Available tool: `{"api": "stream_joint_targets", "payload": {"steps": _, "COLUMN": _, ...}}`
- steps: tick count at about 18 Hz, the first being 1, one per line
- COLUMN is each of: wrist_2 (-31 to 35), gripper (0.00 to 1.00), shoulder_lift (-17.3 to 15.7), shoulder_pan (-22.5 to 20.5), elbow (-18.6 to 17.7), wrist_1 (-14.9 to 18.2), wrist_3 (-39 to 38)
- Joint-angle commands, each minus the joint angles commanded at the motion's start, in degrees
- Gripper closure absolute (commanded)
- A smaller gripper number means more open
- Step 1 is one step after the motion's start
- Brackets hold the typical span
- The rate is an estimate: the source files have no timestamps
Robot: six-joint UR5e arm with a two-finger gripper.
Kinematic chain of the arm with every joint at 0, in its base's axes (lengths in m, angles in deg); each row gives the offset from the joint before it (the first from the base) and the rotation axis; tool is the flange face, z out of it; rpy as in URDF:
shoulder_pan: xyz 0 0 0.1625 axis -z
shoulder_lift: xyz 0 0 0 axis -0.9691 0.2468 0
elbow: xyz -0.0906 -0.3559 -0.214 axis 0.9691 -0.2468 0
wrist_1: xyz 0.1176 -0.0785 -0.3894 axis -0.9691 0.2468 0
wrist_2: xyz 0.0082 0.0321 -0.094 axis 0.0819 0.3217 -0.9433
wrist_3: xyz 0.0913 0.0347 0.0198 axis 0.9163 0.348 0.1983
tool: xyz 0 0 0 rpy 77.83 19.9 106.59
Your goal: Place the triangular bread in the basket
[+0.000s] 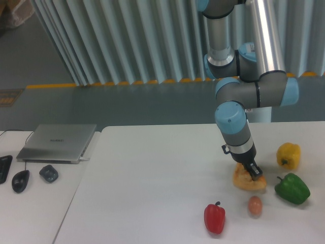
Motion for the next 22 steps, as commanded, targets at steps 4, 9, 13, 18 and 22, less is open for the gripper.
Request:
{"api": "stream_joint_targets", "payload": {"steps": 4, "wrist_2": -0.79, "gripper": 0.87, "shoulder_lift": -1.14, "shoulder_pan": -0.44, "elbow": 0.35, "wrist_1": -0.09, "wrist_3": -0.09}}
{"api": "stream_joint_targets", "payload": {"steps": 9, "wrist_2": -4.83, "gripper": 0.87, "shoulder_lift": -3.42, "shoulder_pan": -2.72, "elbow": 2.37, "wrist_1": 0.70, "wrist_3": -0.35}}
{"api": "stream_joint_targets", "payload": {"steps": 13, "wrist_2": -5.98, "gripper": 0.87, "shoulder_lift": -4.39, "shoulder_pan": -5.79, "elbow": 6.15, "wrist_1": 5.79, "wrist_3": 0.09}}
{"api": "stream_joint_targets", "payload": {"steps": 18, "wrist_2": -5.98, "gripper": 0.87, "shoulder_lift": -5.98, "shoulder_pan": -9.13, "elbow": 7.74, "wrist_1": 5.80, "wrist_3": 7.71}}
{"api": "stream_joint_targets", "payload": {"steps": 22, "wrist_2": -5.89, "gripper": 0.87, "shoulder_lift": -6.24, "shoulder_pan": -14.23, "elbow": 9.58, "wrist_1": 5.28, "wrist_3": 15.55}}
